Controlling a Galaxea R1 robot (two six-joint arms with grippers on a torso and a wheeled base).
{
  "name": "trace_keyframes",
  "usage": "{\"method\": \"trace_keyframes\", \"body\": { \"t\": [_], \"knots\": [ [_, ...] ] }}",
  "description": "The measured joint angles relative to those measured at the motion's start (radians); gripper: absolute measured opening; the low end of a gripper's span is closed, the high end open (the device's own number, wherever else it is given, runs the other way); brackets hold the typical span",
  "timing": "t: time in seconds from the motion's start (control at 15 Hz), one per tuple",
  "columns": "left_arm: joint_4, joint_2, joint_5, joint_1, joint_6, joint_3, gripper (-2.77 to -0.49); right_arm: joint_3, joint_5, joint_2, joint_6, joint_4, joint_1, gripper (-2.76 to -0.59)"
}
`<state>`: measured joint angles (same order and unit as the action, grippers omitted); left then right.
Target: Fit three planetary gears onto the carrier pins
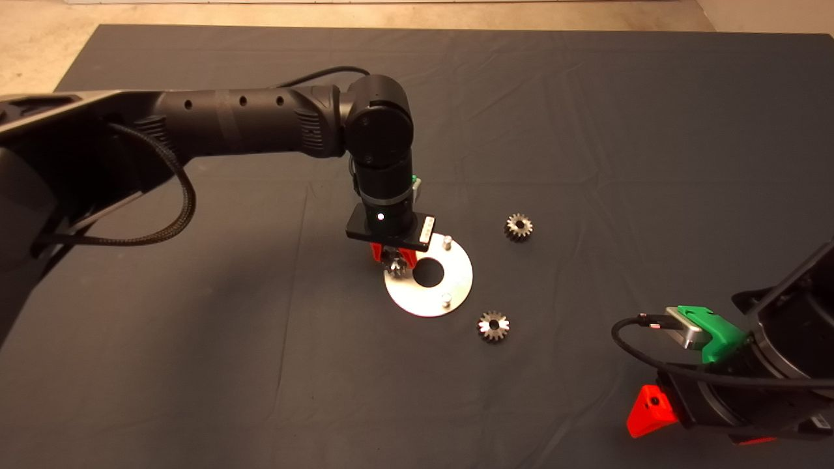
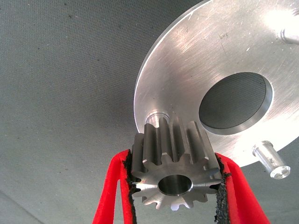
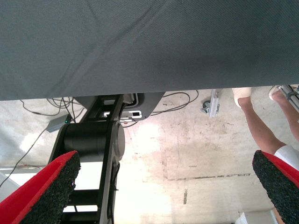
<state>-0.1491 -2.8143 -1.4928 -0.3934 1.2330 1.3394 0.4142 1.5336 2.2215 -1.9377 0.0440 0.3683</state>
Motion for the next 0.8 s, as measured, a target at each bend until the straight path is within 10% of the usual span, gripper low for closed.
{"method": "trace_keyframes", "body": {
  "t": [0.8],
  "knots": [
    [0.001, 0.01, 0.001, 0.0, -0.043, 0.0, -2.62, 0.0, 0.0, 0.0, 0.0, 0.0, 0.0, -0.6]
  ]
}}
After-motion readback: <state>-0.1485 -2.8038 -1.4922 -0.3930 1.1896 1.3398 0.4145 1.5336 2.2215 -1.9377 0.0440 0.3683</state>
